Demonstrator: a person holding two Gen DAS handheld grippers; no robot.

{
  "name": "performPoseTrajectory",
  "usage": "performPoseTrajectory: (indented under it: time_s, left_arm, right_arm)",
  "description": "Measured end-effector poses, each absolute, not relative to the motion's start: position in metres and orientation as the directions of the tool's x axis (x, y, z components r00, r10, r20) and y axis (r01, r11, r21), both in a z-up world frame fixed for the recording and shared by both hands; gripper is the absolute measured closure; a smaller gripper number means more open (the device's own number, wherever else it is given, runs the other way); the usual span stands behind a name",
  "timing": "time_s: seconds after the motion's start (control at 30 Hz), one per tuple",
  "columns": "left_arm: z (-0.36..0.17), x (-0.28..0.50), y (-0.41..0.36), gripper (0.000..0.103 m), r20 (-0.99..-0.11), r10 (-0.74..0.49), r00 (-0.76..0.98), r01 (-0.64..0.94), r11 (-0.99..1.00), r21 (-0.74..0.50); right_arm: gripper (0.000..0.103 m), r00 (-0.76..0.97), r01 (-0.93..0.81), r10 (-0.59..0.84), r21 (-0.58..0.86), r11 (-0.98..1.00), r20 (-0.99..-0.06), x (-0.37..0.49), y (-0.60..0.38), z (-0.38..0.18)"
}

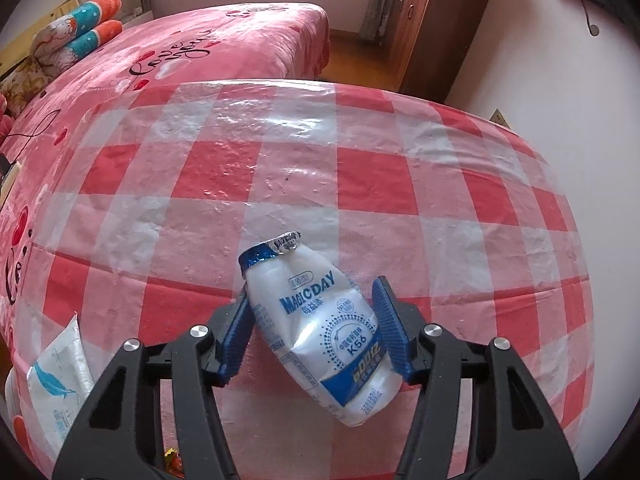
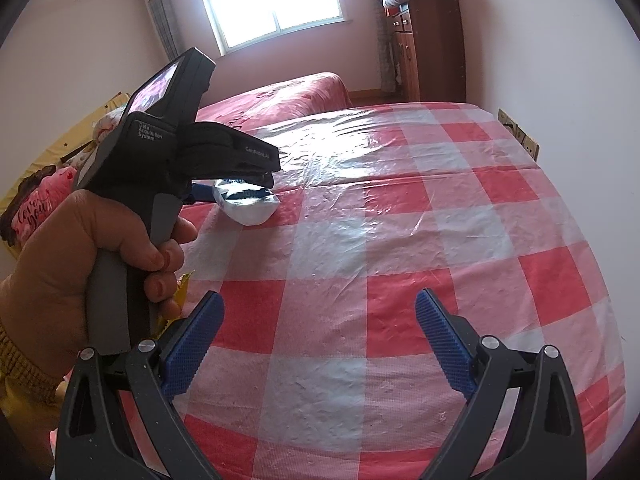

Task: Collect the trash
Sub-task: 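Lift the bottle with the left tool while the right tool approaches the yellow snack bag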

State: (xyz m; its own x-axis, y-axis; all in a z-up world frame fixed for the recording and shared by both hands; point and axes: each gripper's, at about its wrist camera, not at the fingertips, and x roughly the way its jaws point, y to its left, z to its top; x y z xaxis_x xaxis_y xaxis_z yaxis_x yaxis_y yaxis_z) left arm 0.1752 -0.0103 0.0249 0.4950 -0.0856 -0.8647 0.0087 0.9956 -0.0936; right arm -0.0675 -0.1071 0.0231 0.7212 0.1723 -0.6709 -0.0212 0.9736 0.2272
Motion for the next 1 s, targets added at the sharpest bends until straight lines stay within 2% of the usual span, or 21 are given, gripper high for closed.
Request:
performPoseTrajectory:
  time_s: [0.2,0.4,0.43,0.47,0.53,0.83,1.0]
  left_arm:
    - [0.027,0.167,-0.011,0.046,-0.862,-0.104,0.497,0.022,0.994,-0.107]
    - [0.03,0.154,-0.006,0.052,-0.856,-0.141,0.498,0.039,0.989,-0.14]
    - [0.031,0.151,-0.005,0.053,-0.854,-0.149,0.499,0.043,0.988,-0.147]
    - [0.031,0.148,-0.003,0.061,-0.85,-0.157,0.502,0.047,0.987,-0.154]
    - [0.033,0.143,0.001,0.067,-0.846,-0.176,0.503,0.052,0.983,-0.174]
    - [0.035,0.12,0.017,0.072,-0.843,-0.219,0.492,0.082,0.975,-0.205]
    - [0.043,0.107,0.03,0.079,-0.832,-0.238,0.501,0.091,0.971,-0.222]
  right_arm:
    - [0.008,0.72,-0.023,0.174,0.227,0.974,-0.672,-0.067,-0.106,0.023]
    - [0.008,0.712,-0.045,0.197,0.236,0.971,-0.674,-0.066,-0.102,0.021]
    - [0.008,0.708,-0.055,0.211,0.245,0.968,-0.674,-0.066,-0.101,0.021]
    - [0.008,0.703,-0.067,0.227,0.256,0.964,-0.674,-0.066,-0.1,0.021]
    - [0.008,0.687,-0.093,0.266,0.28,0.955,-0.676,-0.065,-0.098,0.019]
    - [0.008,0.611,-0.2,0.413,0.373,0.906,-0.676,-0.062,-0.085,0.011]
    - [0.008,0.581,-0.259,0.473,0.401,0.879,-0.663,-0.063,-0.075,0.012]
